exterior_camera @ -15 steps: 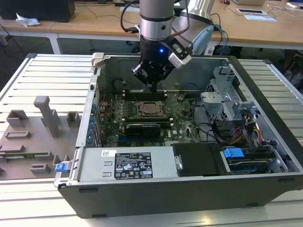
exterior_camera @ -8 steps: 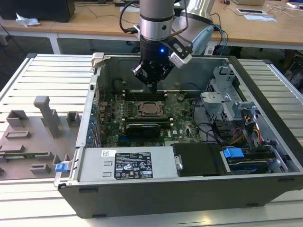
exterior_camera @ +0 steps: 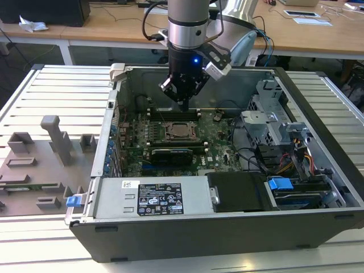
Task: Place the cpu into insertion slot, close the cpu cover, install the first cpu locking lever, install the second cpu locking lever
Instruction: 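Install the first cpu locking lever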
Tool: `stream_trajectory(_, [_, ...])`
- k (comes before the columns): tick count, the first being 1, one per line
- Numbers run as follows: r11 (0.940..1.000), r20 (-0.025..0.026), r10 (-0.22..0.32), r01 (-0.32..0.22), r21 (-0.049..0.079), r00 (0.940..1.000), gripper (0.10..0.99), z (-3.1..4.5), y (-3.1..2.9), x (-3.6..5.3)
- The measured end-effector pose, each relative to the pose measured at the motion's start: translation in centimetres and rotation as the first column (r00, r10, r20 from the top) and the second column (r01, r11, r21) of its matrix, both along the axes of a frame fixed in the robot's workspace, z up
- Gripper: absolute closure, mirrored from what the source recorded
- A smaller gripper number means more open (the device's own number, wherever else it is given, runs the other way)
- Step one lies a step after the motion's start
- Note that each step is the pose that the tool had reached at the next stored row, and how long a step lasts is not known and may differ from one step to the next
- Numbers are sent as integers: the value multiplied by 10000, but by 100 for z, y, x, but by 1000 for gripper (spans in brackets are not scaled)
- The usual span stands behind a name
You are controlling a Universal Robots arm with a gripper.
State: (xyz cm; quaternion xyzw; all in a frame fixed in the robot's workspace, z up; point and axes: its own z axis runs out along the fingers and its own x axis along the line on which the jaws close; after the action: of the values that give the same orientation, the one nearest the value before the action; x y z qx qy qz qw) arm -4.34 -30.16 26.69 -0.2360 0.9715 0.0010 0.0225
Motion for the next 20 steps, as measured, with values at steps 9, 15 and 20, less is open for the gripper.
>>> stream_trajectory(9, [9986,0,-528,528,0,9986,980,0,0,0])
stream_trajectory(15, [9845,-1,-1756,1756,0,9845,980,0,0,0])
stream_trajectory(20, [9650,0,-2621,2621,0,9650,980,-1,0,0])
